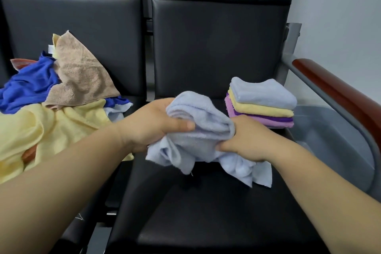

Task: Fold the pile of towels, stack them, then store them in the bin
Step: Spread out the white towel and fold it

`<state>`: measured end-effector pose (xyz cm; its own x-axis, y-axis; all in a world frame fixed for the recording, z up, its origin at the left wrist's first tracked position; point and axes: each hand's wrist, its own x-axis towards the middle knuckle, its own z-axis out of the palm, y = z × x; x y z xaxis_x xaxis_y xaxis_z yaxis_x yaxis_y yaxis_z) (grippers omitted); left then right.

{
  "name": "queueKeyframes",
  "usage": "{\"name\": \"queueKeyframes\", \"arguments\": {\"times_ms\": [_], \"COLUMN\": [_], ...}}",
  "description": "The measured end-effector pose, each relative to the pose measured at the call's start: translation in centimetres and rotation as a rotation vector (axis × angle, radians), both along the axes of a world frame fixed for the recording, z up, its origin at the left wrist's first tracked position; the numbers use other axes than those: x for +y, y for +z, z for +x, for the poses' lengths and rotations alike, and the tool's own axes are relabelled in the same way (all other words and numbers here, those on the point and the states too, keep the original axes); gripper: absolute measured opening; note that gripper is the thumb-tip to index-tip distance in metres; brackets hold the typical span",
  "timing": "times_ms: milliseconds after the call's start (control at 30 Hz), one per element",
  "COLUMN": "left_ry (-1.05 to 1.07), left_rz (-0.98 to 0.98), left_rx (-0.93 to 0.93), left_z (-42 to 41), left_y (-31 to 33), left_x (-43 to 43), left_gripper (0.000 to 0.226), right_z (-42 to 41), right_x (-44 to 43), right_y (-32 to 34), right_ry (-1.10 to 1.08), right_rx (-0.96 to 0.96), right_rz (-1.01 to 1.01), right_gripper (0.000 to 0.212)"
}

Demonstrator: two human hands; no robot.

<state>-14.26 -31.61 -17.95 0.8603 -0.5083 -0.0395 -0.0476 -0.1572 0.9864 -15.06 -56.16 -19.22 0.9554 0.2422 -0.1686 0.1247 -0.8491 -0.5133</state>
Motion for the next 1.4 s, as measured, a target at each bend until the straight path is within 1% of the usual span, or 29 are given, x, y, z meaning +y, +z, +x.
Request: {"name": "queueKeyframes", "arguments": {"times_ms": [67, 100, 133, 167, 200, 267, 333, 367, 433, 467, 533, 567, 600, 667, 700, 733, 767, 800, 867, 933, 967, 1033, 1100, 1167, 1233, 1267, 1333, 1367, 1400], "left_ry": [-0.070, -0.074, -0.053, -0.023, 0.014, 0.086, 0.165, 0.187, 0.177, 0.152, 0.109, 0.074, 0.042, -0.037, -0.070, -0.063, -0.032, -0.006, 0.055, 0.138, 0.177, 0.214, 0.172, 0.104, 0.011, -0.034, -0.068, -0.042, -0.003], "left_rz": [0.449, 0.641, 0.722, 0.705, 0.603, 0.320, 0.110, 0.026, -0.170, -0.251, -0.279, -0.225, -0.096, 0.385, 0.622, 0.768, 0.800, 0.748, 0.489, 0.233, 0.134, -0.020, -0.090, 0.016, 0.344, 0.530, 0.801, 0.858, 0.850], "left_rx": [-0.248, -0.328, -0.355, -0.343, -0.301, -0.172, -0.083, -0.061, 0.006, 0.057, 0.106, 0.090, 0.041, -0.157, -0.234, -0.267, -0.265, -0.237, -0.146, -0.065, -0.034, 0.006, 0.040, 0.004, -0.155, -0.227, -0.279, -0.295, -0.304], "left_z": [0.3, 0.5, 0.6, 0.8, 1.0, 1.1, 1.3, 1.4, 1.3, 1.2, 1.0, 0.9, 0.7, 0.6, 0.7, 0.7, 0.7, 0.9, 0.8, 0.8, 0.8, 1.0, 1.0, 0.6, 0.0, -0.1, 0.2, 0.3, 0.7], "left_y": [-0.6, -0.9, -1.3, -1.4, -1.5, -1.5, -1.5, -1.4, -1.2, -1.2, -1.1, -1.0, -0.9, -1.0, -1.1, -1.3, -1.4, -1.5, -1.2, -0.8, -0.7, -0.5, -0.5, -0.1, 0.0, -0.1, -0.7, -0.9, -1.1], "left_x": [0.2, 0.3, 0.3, 0.4, 0.7, 1.0, 1.0, 0.8, 0.3, 0.0, 0.0, 0.0, 0.0, -0.2, -0.2, -0.2, -0.1, 0.2, 0.7, 0.8, 0.7, 0.4, 0.1, -0.1, -0.4, -0.6, -0.7, -0.4, 0.1], "left_gripper": [0.018, 0.019, 0.022, 0.022, 0.018, 0.013, 0.030, 0.037, 0.042, 0.042, 0.039, 0.037, 0.034, 0.017, 0.017, 0.023, 0.025, 0.020, 0.008, 0.004, 0.008, 0.012, 0.010, 0.007, 0.015, 0.018, 0.028, 0.028, 0.026], "right_z": [0.3, 0.4, 0.5, 0.5, 0.5, 0.3, -0.1, -0.1, -0.2, -0.3, -0.3, -0.2, -0.1, 0.0, 0.1, 0.0, -0.1, -0.1, -0.3, -0.5, -0.5, -0.6, -0.5, -0.2, -0.2, 0.0, 0.1, 0.1, 0.2], "right_x": [-0.4, -0.7, -1.0, -1.3, -1.4, -1.6, -1.4, -1.4, -1.2, -1.0, -0.7, -0.6, -0.6, -0.7, -0.9, -1.0, -1.1, -1.2, -1.4, -1.4, -1.2, -0.8, -0.4, -0.4, -0.4, -0.4, -0.9, -1.1, -1.4], "right_y": [0.2, 0.3, 0.4, 0.5, 0.6, 0.7, 0.9, 0.8, 0.7, 0.6, 0.4, 0.4, 0.4, 0.5, 0.6, 0.8, 1.0, 1.0, 1.1, 1.2, 1.1, 1.0, 0.8, 0.7, 0.7, 0.6, 0.7, 0.7, 0.7], "right_ry": [-0.023, -0.048, -0.077, -0.102, -0.109, -0.072, -0.043, -0.027, 0.007, 0.019, 0.012, 0.002, -0.010, -0.027, -0.036, -0.047, -0.057, -0.049, -0.019, -0.012, -0.013, -0.004, 0.018, 0.002, -0.017, -0.019, -0.040, -0.040, -0.030], "right_rx": [-0.060, -0.076, -0.081, -0.071, -0.048, -0.015, 0.022, 0.046, 0.051, 0.030, 0.000, -0.007, -0.018, -0.025, -0.015, 0.001, 0.027, 0.055, 0.087, 0.089, 0.103, 0.116, 0.074, 0.038, -0.007, -0.033, -0.045, -0.025, -0.010], "right_rz": [-0.017, 0.025, 0.101, 0.196, 0.285, 0.424, 0.516, 0.527, 0.423, 0.323, 0.173, 0.150, 0.131, 0.108, 0.123, 0.157, 0.217, 0.313, 0.518, 0.619, 0.625, 0.514, 0.236, 0.048, -0.001, -0.006, 0.100, 0.189, 0.278], "right_gripper": [0.035, 0.032, 0.028, 0.022, 0.021, 0.033, 0.038, 0.033, 0.019, 0.018, 0.028, 0.035, 0.038, 0.039, 0.036, 0.032, 0.027, 0.024, 0.027, 0.031, 0.032, 0.035, 0.030, 0.028, 0.035, 0.032, 0.020, 0.021, 0.030]}}
